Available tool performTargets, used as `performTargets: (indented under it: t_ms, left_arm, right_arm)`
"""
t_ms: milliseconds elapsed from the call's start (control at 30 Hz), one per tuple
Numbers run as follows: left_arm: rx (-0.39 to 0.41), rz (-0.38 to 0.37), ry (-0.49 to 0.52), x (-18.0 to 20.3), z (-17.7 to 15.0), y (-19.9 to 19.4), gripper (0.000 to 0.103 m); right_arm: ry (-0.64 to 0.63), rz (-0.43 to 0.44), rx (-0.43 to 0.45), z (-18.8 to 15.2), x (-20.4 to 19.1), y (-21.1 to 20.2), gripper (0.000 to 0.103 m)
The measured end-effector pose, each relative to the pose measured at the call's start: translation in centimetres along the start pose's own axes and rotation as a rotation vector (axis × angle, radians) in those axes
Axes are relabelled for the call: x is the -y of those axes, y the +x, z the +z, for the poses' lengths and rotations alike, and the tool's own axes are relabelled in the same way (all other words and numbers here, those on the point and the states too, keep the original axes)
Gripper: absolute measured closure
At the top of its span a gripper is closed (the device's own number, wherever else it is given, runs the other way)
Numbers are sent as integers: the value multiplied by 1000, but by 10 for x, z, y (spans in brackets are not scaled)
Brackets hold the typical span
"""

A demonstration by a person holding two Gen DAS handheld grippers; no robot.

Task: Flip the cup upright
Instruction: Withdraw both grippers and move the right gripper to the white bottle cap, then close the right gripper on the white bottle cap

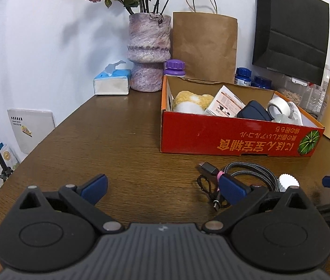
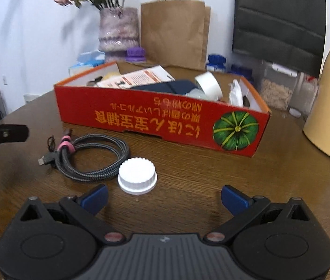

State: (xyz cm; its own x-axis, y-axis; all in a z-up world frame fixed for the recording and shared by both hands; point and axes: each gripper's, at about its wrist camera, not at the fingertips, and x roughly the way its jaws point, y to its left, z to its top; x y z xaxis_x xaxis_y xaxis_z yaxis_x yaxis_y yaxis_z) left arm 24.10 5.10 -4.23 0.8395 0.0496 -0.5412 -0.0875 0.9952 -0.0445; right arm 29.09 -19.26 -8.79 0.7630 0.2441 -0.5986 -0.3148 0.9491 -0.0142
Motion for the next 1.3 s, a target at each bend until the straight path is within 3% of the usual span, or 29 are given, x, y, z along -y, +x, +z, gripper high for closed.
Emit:
performTargets:
  t_ms: [133, 433, 500, 567, 600, 667, 1300]
  left_arm:
    - [-3, -1, -5, 0, 0, 0, 0]
    - [-11, 3, -14, -2, 0, 2, 0]
    - [-12, 4, -15, -2, 0, 2, 0]
    - [-12, 4, -15, -2, 0, 2, 0]
    - [-13, 5, -15, -2, 0, 2, 0]
    - [-13, 6, -17, -2, 0, 3, 0]
    - [-53, -6, -32, 1, 3, 9, 0]
  right_arm:
    - [44, 27, -44, 6, 1, 15, 0]
    - [48, 18, -49, 20, -3, 35, 0]
    - [48, 30, -44, 20, -2, 34, 4]
    - [41, 40, -23, 20, -3, 30, 30]
    - [33, 51, -12, 20, -4, 28, 37]
    - [17, 68, 3, 21, -6, 26, 67]
    - [18, 23, 166, 19, 2, -4, 68]
